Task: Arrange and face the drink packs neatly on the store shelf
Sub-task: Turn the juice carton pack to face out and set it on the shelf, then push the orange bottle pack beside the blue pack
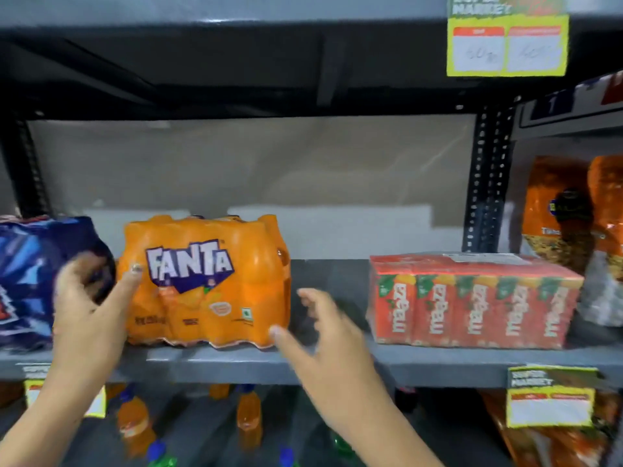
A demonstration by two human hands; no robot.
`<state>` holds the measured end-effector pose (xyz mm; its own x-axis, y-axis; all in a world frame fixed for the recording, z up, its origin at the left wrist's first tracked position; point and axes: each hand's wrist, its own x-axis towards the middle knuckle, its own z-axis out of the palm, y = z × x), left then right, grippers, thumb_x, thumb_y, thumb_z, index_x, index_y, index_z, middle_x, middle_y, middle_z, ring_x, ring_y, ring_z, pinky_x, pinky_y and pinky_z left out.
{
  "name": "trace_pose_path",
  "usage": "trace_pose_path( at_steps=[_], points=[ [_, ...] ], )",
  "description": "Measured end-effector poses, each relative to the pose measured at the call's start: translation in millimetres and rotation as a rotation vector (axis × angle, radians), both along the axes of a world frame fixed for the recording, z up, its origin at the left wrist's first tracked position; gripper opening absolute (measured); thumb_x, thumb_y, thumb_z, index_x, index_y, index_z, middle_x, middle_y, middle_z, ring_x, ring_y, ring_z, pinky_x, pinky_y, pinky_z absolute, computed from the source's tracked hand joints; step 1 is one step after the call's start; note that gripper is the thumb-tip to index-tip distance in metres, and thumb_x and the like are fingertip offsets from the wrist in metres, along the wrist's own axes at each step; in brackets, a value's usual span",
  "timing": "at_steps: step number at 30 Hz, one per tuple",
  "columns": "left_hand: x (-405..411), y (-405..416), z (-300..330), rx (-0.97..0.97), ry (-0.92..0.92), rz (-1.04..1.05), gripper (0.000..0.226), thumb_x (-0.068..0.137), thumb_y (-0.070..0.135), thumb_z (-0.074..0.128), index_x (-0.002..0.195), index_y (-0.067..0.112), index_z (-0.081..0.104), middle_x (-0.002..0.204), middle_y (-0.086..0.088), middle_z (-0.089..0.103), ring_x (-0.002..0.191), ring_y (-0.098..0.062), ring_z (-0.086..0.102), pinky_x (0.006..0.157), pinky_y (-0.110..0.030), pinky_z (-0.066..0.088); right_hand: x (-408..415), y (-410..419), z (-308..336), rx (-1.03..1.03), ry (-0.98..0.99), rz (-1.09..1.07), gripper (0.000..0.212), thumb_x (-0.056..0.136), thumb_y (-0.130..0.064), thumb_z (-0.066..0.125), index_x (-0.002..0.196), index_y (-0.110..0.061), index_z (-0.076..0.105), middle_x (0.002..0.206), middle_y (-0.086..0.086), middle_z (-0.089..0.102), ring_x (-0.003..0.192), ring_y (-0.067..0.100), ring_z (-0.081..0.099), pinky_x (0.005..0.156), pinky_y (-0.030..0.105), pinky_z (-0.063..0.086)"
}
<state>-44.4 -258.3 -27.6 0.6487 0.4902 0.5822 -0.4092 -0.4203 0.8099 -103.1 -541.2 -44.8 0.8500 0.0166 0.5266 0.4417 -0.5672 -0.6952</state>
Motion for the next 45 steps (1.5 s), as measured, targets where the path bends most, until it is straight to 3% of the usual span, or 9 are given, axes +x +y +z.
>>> trace_pose_path(
  at_steps=[4, 7, 10, 24, 27, 30, 35, 37, 45],
  points=[
    [3, 23, -2, 0.090, 0.274, -0.135, 0.047, 0.060, 0.091, 0.060, 0.094, 0.061, 0.067, 0.093, 0.014, 0.080, 0.095, -0.021, 0.073, 0.082, -0.054, 0.058, 23, 37, 5, -0.044, 0.167, -0.032, 0.065, 0.078, -0.069, 0.066, 0.129, -0.042, 0.036, 0.127, -0.012, 0.063, 0.108, 0.014, 0.065, 0.082, 0.029, 0.055],
    [-4, 18, 1, 0.166, 0.253, -0.183, 0.044, 0.057, 0.089, 0.064, 0.093, 0.063, 0.065, 0.076, 0.035, 0.074, 0.084, -0.006, 0.071, 0.063, -0.033, 0.059, 23, 35, 6, -0.023, 0.139, -0.105, 0.056, 0.082, -0.061, 0.069, 0.124, -0.039, 0.038, 0.125, -0.008, 0.066, 0.106, 0.014, 0.066, 0.077, 0.025, 0.052],
    [-7, -1, 1, 0.196, 0.251, -0.264, 0.064, 0.061, 0.074, 0.070, 0.113, 0.036, 0.066, 0.086, 0.019, 0.076, 0.083, -0.004, 0.073, 0.057, -0.020, 0.056, 18, 17, 6, 0.022, 0.141, -0.138, 0.048, 0.083, -0.053, 0.073, 0.115, -0.040, 0.041, 0.121, -0.008, 0.068, 0.103, 0.013, 0.067, 0.075, 0.024, 0.052],
    [-5, -43, 0, 0.166, 0.148, -0.391, 0.078, 0.072, 0.059, 0.070, 0.139, 0.022, 0.057, 0.110, 0.016, 0.069, 0.089, 0.007, 0.066, 0.071, -0.017, 0.053, -8, -9, 13, -0.008, 0.174, -0.301, 0.066, 0.086, -0.045, 0.073, 0.139, -0.026, 0.038, 0.135, -0.001, 0.062, 0.116, 0.017, 0.062, 0.090, 0.032, 0.053],
    [-25, -4, 4, 0.068, -0.202, -0.262, 0.047, 0.087, 0.033, 0.070, 0.131, 0.015, 0.065, 0.121, 0.011, 0.071, 0.104, 0.003, 0.070, 0.089, -0.021, 0.057, -24, 32, 8, -0.068, -0.213, -0.444, 0.078, 0.089, -0.050, 0.065, 0.152, -0.035, 0.021, 0.157, -0.003, 0.041, 0.142, 0.019, 0.040, 0.110, 0.038, 0.041],
    [-28, 80, 13, -0.051, -0.430, -0.036, 0.043, 0.097, 0.036, 0.064, 0.130, 0.009, 0.063, 0.132, -0.005, 0.068, 0.116, -0.010, 0.068, 0.099, -0.023, 0.051, -19, 92, 1, -0.040, -0.557, -0.298, 0.060, 0.089, -0.042, 0.064, 0.144, -0.032, 0.043, 0.153, -0.006, 0.045, 0.144, 0.011, 0.038, 0.117, 0.030, 0.030],
    [7, 243, 13, -0.102, -0.025, 0.083, 0.099, 0.066, 0.071, 0.075, 0.143, 0.017, 0.048, 0.146, -0.011, 0.056, 0.131, -0.032, 0.056, 0.108, -0.054, 0.044, 25, 206, 7, 0.046, 0.002, 0.202, 0.053, 0.087, -0.039, 0.072, 0.135, -0.029, 0.053, 0.133, -0.011, 0.060, 0.123, 0.005, 0.055, 0.104, 0.030, 0.048],
    [18, 280, 6, -0.125, 0.160, -0.074, 0.093, 0.058, 0.074, 0.080, 0.131, 0.019, 0.063, 0.130, -0.010, 0.070, 0.120, -0.035, 0.065, 0.102, -0.059, 0.048, 42, 252, 13, 0.045, 0.053, 0.217, 0.058, 0.084, -0.041, 0.073, 0.136, -0.026, 0.052, 0.133, -0.007, 0.062, 0.120, 0.011, 0.058, 0.098, 0.026, 0.050],
    [28, 244, -5, -0.007, 0.229, -0.246, 0.066, 0.048, 0.065, 0.087, 0.104, 0.031, 0.077, 0.091, 0.016, 0.082, 0.080, -0.003, 0.078, 0.061, -0.023, 0.061, 53, 260, -1, 0.102, 0.016, 0.014, 0.044, 0.089, -0.035, 0.070, 0.126, -0.023, 0.051, 0.122, -0.002, 0.069, 0.110, 0.017, 0.068, 0.087, 0.034, 0.059]
  ],
)
